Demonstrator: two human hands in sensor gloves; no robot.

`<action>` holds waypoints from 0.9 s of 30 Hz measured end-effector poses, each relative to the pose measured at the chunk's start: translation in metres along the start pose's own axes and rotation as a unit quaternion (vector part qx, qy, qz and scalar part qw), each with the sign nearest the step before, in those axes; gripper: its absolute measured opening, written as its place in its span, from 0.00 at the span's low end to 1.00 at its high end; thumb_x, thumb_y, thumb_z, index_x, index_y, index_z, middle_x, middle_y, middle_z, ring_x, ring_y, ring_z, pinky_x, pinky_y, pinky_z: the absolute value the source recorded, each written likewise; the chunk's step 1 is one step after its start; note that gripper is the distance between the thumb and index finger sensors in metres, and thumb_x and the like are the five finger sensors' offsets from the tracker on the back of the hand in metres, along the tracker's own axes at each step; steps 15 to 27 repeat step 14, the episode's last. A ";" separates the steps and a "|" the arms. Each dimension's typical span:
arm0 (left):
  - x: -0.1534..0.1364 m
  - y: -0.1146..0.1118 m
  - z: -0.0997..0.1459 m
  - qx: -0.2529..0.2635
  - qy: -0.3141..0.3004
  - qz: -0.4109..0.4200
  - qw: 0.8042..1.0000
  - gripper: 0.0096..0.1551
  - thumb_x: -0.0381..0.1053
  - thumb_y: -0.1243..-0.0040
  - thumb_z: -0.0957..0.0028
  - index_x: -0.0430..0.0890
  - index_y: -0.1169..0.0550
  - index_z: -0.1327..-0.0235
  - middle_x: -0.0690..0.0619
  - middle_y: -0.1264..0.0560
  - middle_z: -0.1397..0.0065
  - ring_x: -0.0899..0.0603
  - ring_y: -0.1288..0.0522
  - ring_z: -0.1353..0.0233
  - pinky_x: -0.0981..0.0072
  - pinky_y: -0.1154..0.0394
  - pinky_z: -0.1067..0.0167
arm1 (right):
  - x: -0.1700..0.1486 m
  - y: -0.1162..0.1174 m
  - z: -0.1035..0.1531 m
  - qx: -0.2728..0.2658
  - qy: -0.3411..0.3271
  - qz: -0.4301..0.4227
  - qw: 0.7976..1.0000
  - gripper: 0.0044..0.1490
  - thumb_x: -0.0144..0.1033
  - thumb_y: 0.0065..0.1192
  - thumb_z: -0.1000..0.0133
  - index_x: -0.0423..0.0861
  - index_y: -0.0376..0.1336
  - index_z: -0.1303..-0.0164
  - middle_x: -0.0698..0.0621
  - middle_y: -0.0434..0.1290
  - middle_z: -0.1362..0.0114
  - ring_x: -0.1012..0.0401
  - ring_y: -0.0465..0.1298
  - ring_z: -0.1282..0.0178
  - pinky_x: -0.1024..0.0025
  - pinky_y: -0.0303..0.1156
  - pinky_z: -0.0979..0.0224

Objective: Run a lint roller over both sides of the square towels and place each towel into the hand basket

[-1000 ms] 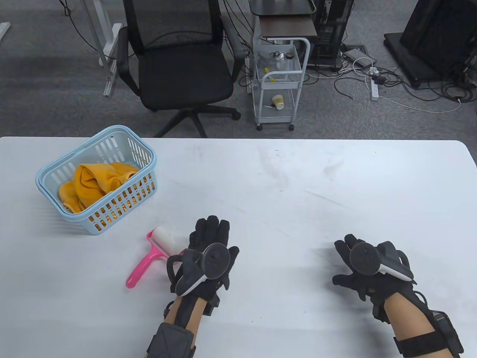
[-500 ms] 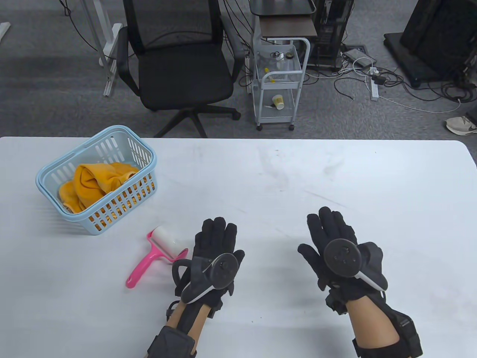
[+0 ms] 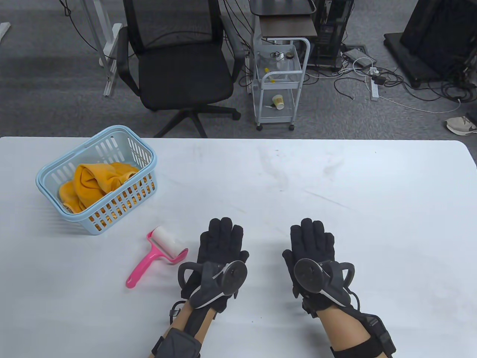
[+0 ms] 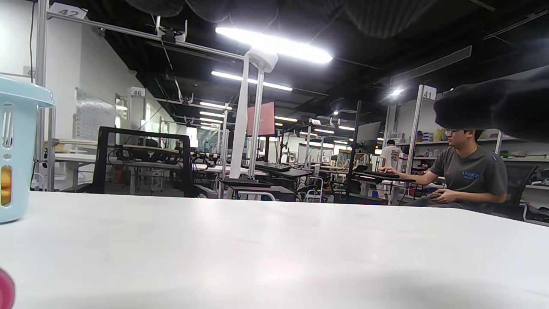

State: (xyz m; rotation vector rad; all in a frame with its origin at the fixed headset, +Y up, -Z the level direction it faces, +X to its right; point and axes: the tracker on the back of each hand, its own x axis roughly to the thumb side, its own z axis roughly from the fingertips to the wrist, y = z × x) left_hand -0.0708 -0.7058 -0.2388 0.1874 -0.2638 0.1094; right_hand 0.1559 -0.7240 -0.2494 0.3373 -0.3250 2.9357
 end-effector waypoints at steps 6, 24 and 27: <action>0.001 -0.003 -0.001 -0.009 0.000 -0.008 1.000 0.35 0.58 0.55 0.44 0.50 0.38 0.23 0.42 0.49 0.14 0.30 0.52 0.17 0.36 0.45 0.28 | 0.000 0.005 0.002 0.015 -0.008 -0.003 1.000 0.42 0.51 0.44 0.38 0.41 0.48 0.18 0.39 0.43 0.15 0.41 0.38 0.19 0.36 0.45 0.26; -0.003 -0.005 -0.001 -0.019 0.007 -0.001 1.000 0.35 0.58 0.54 0.44 0.49 0.37 0.23 0.42 0.48 0.15 0.30 0.52 0.17 0.36 0.45 0.28 | 0.003 0.011 0.003 0.035 -0.020 -0.003 0.999 0.42 0.51 0.44 0.38 0.41 0.49 0.18 0.39 0.44 0.15 0.40 0.38 0.19 0.36 0.45 0.26; -0.003 -0.005 -0.001 -0.019 0.007 -0.001 1.000 0.35 0.58 0.54 0.44 0.49 0.37 0.23 0.42 0.48 0.15 0.30 0.52 0.17 0.36 0.45 0.28 | 0.003 0.011 0.003 0.035 -0.020 -0.003 0.999 0.42 0.51 0.44 0.38 0.41 0.49 0.18 0.39 0.44 0.15 0.40 0.38 0.19 0.36 0.45 0.26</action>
